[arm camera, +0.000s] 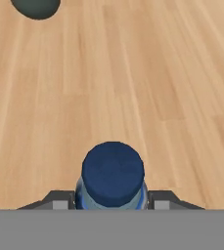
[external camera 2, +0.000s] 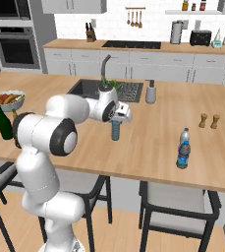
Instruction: Move the plastic bottles in the middle to the plastics group, and the glass bottles in the middle to the glass group.
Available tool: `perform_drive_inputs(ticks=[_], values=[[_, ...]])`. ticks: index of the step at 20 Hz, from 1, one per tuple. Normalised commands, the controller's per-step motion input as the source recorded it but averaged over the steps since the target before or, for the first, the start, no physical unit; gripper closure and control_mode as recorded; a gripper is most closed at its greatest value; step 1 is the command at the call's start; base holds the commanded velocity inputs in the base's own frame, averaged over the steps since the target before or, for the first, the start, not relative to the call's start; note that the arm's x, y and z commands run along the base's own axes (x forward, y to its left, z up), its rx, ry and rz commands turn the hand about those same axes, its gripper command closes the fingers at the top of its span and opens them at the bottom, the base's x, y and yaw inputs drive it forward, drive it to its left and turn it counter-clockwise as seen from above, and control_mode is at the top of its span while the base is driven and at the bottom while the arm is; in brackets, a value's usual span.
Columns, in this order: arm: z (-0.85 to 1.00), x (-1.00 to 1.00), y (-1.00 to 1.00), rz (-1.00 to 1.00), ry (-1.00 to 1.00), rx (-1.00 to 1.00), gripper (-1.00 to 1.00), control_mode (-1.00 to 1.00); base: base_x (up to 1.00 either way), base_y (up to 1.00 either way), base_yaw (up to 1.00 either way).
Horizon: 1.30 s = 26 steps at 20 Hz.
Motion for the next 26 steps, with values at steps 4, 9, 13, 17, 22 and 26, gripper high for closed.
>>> perform_drive_inputs(ticks=[4, 9, 13, 17, 22, 26], values=[[0.01, -0.86, -0.98, -0.15, -0.04, 0.00, 1.00, -1.00, 0.00, 0.00, 0.00], [0.11, -0.46, -0.86, -0.18, -0.08, 0.00, 1.00, -1.00, 0.00, 0.00, 0.00], [0.18, 0.21, -0.44, -0.23, 0.00, 0.00, 1.00, -1.00, 0.00, 0.00, 0.00], [0.04, 0.21, -0.46, -0.29, 0.01, 0.01, 1.00, -1.00, 0.00, 0.00, 0.00], [0.04, -0.13, -0.63, -0.22, 0.04, 0.06, 1.00, -1.00, 0.00, 0.00, 0.00], [0.00, -0.06, -0.59, -0.12, 0.02, 0.06, 1.00, -1.00, 0.00, 0.00, 0.00]])
